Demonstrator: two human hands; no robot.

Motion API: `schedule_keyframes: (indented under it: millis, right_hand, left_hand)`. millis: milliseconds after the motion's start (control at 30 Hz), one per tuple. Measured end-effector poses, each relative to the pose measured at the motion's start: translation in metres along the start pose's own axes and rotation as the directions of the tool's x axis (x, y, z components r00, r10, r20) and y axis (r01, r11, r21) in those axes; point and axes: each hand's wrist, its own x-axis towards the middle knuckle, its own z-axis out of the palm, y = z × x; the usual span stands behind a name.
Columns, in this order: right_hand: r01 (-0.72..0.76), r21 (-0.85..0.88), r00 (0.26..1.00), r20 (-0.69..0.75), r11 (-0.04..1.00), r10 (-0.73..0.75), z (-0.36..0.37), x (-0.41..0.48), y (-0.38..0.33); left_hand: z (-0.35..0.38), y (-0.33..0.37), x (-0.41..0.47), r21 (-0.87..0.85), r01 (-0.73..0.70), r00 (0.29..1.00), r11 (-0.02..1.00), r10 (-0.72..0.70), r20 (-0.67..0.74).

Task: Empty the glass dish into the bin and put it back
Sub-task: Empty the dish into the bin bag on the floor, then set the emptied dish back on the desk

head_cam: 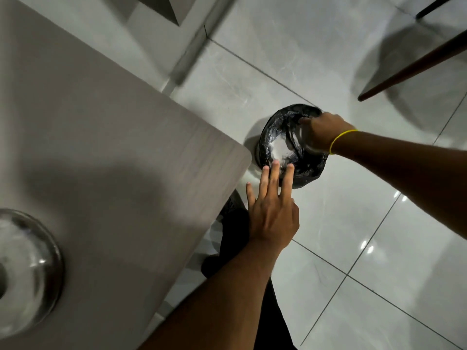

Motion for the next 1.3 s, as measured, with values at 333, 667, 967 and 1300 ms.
schedule_keyframes:
  millis: [333, 667, 967, 1300]
  right_hand:
    - [-0.23, 0.896, 0.918, 0.069, 0.38, 0.391, -0.129, -0.163, 0.02]
    - [0.149, 0.94, 0.976, -0.189, 0.307, 0.106, -0.312, -0.286, -0.12]
    - [0.457, 0.672, 0.887, -0.299, 0.582, -0.352, -0.325, -0.315, -0.342]
    - [0.597, 0.346, 0.787, -0.075, 0.724, -0.613, -0.219, -0.322, -0.448]
  left_hand:
    - [-0.17, 0.082, 0.005, 0.053, -0.184, 0.958, 0.982, 0.191, -0.213]
    - [-0.389, 0.037, -0.056, 0.014, 0.022, 0.832, 1.0, -0.011, -0.555]
    - [-0.452, -0.105, -0.204, -0.087, 0.475, 0.688, 0.876, -0.431, -0.584]
    - [-0.363, -0.177, -0.337, -0.18, 0.704, 0.53, 0.687, -0.676, -0.512]
